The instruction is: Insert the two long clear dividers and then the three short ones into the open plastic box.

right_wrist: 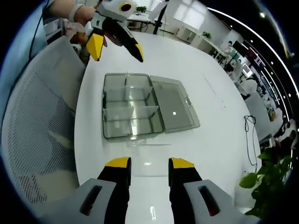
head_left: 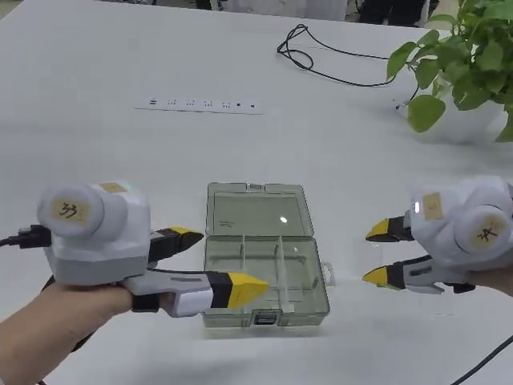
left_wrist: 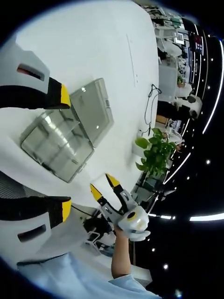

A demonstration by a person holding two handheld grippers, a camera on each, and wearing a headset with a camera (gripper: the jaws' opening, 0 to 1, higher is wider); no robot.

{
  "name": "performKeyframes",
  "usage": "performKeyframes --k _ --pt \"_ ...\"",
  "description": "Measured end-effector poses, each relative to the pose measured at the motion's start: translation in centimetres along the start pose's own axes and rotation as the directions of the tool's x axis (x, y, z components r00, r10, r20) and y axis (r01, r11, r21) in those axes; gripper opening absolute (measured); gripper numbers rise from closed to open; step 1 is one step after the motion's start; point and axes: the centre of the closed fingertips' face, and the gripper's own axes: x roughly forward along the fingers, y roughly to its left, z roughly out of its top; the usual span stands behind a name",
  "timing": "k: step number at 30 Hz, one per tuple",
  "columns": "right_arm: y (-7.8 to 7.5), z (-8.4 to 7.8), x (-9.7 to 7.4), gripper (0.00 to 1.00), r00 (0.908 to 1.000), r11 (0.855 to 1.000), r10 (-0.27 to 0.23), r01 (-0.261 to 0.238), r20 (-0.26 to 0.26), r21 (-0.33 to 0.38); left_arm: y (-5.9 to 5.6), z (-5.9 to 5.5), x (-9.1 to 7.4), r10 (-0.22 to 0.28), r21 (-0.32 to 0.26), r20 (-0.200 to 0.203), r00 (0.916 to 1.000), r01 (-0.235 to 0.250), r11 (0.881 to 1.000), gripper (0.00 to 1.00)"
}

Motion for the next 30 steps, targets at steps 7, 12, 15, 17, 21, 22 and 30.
performKeyframes --k 7,12,15,17,21,22,30 --pt "-0.5 4.4 -0.2 0.32 0.9981 0.997 -0.041 0.044 0.046 -0.064 -0.7 2.0 1.5 -0.019 -0.082 0.032 0.9993 0.022 0.996 0.62" --pt "-0.4 7.0 0.1 0.32 0.9951 0.988 -0.078 0.085 0.060 -0.132 -1.4 2.5 2.4 -0.053 -0.188 0.041 0.9978 0.060 0.980 0.48" --pt "-0.2 7.9 0.4 0.32 0.9938 0.978 -0.095 0.104 0.058 -0.182 -1.5 2.6 2.6 -0.059 -0.217 0.039 0.9975 0.067 0.974 0.39" --pt "0.0 8.3 0.7 0.32 0.9935 0.972 -0.104 0.111 0.047 -0.206 -1.5 2.5 2.7 -0.065 -0.232 0.035 0.9973 0.071 0.970 0.32" --pt "0.4 8.9 1.2 0.32 0.9909 0.962 -0.127 0.134 0.044 -0.239 -1.7 2.2 2.8 -0.081 -0.284 0.037 0.9960 0.089 0.955 0.25" --pt "0.6 9.0 1.2 0.32 0.9909 0.959 -0.128 0.134 0.041 -0.249 -1.7 2.2 2.8 -0.083 -0.295 0.040 0.9958 0.091 0.951 0.24" --pt "1.4 10.0 1.8 0.32 0.9916 0.953 -0.120 0.129 0.050 -0.276 -1.7 1.6 3.3 -0.104 -0.359 0.036 0.9939 0.110 0.927 0.17"
